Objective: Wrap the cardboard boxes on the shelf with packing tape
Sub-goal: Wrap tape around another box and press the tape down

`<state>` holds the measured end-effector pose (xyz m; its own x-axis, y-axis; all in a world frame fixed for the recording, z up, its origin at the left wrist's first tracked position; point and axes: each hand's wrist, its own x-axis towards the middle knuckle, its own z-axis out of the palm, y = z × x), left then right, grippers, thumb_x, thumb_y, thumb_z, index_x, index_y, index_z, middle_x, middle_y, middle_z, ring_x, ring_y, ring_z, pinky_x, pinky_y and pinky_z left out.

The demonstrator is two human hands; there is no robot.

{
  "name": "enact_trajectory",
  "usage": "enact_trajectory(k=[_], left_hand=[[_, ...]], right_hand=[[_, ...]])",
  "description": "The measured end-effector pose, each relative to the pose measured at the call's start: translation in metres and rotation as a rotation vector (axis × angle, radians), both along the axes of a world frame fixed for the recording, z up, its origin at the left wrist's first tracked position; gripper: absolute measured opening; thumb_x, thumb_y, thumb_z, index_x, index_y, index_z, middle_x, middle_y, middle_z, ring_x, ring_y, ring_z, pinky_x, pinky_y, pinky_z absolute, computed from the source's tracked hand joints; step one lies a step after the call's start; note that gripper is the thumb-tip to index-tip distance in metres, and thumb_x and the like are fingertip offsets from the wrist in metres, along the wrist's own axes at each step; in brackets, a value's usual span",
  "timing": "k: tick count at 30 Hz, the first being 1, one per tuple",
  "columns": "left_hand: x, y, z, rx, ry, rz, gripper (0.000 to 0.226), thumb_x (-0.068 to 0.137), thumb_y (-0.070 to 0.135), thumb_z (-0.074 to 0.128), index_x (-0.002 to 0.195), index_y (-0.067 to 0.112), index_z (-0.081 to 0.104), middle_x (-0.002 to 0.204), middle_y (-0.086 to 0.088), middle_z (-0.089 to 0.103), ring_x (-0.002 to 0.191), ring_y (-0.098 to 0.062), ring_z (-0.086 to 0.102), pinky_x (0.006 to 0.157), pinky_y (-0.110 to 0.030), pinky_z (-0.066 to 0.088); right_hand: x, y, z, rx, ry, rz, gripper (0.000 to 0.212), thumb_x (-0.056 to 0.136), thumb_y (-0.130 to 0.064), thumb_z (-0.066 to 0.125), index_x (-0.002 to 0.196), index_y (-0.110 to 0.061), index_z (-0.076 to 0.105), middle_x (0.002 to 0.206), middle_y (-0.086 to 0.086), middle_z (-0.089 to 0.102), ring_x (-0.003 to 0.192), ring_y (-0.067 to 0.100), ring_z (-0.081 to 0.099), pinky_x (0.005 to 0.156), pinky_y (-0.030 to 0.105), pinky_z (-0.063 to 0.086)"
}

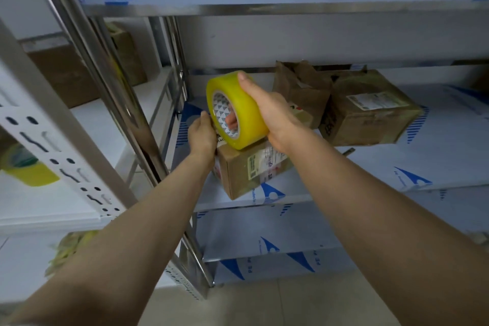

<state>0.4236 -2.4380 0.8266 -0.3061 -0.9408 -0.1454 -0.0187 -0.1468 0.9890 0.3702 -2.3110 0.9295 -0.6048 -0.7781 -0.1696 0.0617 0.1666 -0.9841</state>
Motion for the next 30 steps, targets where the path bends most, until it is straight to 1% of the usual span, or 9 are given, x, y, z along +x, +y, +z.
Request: enact_trajectory(k=[4,7,9,12,15,18,23,27,30], left_hand=[[-0.003,-0.008,0.001,-0.069,-0.092,-0.011,0.032,0.101,0.018,0.036,0.076,0.009,0.053,0.076,-0.009,0.058,0.072,-0.019,0.054,0.065,-0.022,0.045],[-0.004,-0.006,0.0,-0.065,-0.077,-0.016,0.041,0.097,0.015,0.045,0.056,0.013,0.044,0.062,-0.011,0.052,0.058,-0.02,0.046,0.062,-0.03,0.038],[-0.007,0.0,0.004,-0.086,-0.097,-0.02,0.048,0.097,0.011,0.046,0.05,0.015,0.033,0.051,-0.006,0.037,0.049,-0.015,0.031,0.054,-0.028,0.027],[-0.011,0.002,0.005,-0.096,-0.112,0.0,0.05,0.095,0.009,0.046,0.049,0.016,0.031,0.05,-0.004,0.033,0.048,-0.014,0.028,0.054,-0.028,0.024],[-0.012,0.0,0.002,-0.077,-0.122,0.013,0.047,0.096,0.013,0.049,0.05,0.015,0.037,0.052,-0.004,0.038,0.052,-0.015,0.036,0.064,-0.029,0.033],[-0.013,0.001,0.003,-0.092,-0.142,0.019,0.043,0.097,0.022,0.049,0.055,0.013,0.046,0.057,-0.004,0.047,0.056,-0.017,0.045,0.065,-0.029,0.037],[-0.011,0.003,0.006,-0.08,-0.154,-0.013,0.035,0.097,0.026,0.047,0.071,0.007,0.062,0.063,-0.004,0.053,0.058,-0.018,0.05,0.06,-0.026,0.04],[-0.01,0.002,0.007,-0.057,-0.145,-0.037,0.035,0.097,0.025,0.047,0.091,-0.003,0.067,0.076,-0.013,0.062,0.068,-0.023,0.057,0.069,-0.034,0.047],[-0.008,-0.006,0.023,0.065,-0.217,-0.17,0.02,0.097,0.015,0.047,0.082,0.005,0.056,0.072,-0.007,0.055,0.06,-0.017,0.052,0.061,-0.029,0.043]], right_hand=[[0.009,0.002,0.006,-0.019,-0.017,-0.067,0.042,0.082,-0.057,0.063,0.083,-0.015,0.062,0.084,0.009,0.072,0.079,0.022,0.071,0.08,0.039,0.058],[0.018,0.013,0.009,-0.077,-0.04,-0.097,0.04,0.084,-0.048,0.065,0.07,-0.011,0.061,0.055,0.002,0.066,0.051,0.014,0.065,0.051,0.023,0.056],[0.022,0.025,0.009,-0.079,-0.037,-0.129,0.042,0.083,-0.048,0.066,0.069,-0.008,0.063,0.051,0.003,0.064,0.043,0.013,0.061,0.044,0.021,0.053],[0.028,0.044,0.009,-0.073,-0.077,-0.146,0.045,0.082,-0.049,0.067,0.074,-0.005,0.066,0.05,0.003,0.064,0.041,0.013,0.061,0.048,0.025,0.055],[0.035,0.062,0.002,-0.052,-0.097,-0.112,0.038,0.084,-0.045,0.066,0.065,-0.013,0.062,0.043,-0.002,0.061,0.038,0.008,0.058,0.045,0.02,0.052],[0.044,0.074,-0.014,-0.029,-0.098,-0.08,0.044,0.084,-0.049,0.065,0.057,-0.014,0.065,0.054,0.008,0.066,0.048,0.017,0.062,0.063,0.033,0.058],[0.055,0.087,-0.045,-0.073,-0.098,-0.096,0.039,0.085,-0.045,0.065,0.061,-0.015,0.067,0.061,0.008,0.066,0.057,0.019,0.065,0.072,0.039,0.056],[0.056,0.093,-0.075,-0.051,-0.181,-0.169,0.028,0.083,-0.036,0.069,0.065,-0.014,0.068,0.068,0.01,0.066,0.058,0.021,0.064,0.063,0.035,0.053],[0.054,0.091,-0.086,-0.057,-0.224,-0.187,0.026,0.083,-0.031,0.07,0.062,-0.016,0.068,0.068,0.01,0.065,0.058,0.023,0.062,0.062,0.036,0.051]])
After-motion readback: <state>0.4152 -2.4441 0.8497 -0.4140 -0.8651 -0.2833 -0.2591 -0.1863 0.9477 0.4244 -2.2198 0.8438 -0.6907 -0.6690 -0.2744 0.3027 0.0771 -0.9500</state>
